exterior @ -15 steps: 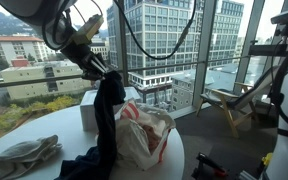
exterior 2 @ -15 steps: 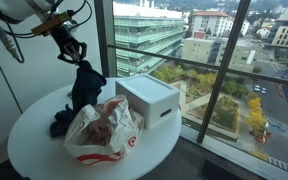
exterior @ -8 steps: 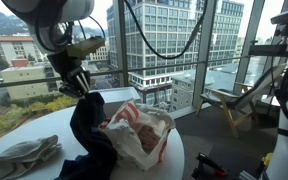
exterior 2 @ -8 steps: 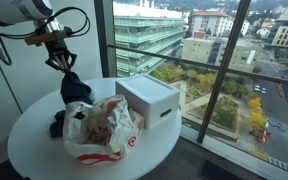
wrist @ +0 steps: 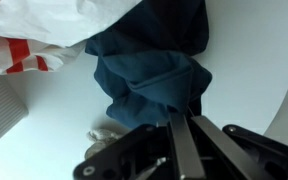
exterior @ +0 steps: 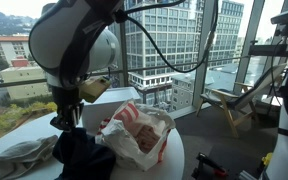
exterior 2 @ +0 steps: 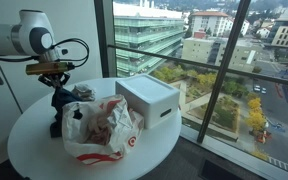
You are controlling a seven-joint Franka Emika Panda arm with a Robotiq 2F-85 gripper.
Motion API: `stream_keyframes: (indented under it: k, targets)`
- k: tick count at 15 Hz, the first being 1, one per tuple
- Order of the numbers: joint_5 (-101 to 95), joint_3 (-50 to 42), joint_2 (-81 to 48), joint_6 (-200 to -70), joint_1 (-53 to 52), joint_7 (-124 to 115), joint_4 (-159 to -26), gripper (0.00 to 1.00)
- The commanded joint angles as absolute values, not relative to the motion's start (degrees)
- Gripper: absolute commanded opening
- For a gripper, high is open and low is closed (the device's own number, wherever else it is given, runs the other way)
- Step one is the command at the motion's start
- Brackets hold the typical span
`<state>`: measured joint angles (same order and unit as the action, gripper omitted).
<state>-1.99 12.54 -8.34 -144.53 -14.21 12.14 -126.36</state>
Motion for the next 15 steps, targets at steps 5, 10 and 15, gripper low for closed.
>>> stream_keyframes:
  k: [5, 10, 15]
  targets:
    - [-0.24, 16.10, -9.04, -165.68, -11.96, 24.82, -139.87, 0.03]
    - [-6.55, 15.38, -11.16, -170.08, -11.74, 24.87, -141.64, 0.39]
    - [-13.17, 13.87, -12.72, -168.76, -11.24, 25.10, -140.21, 0.77]
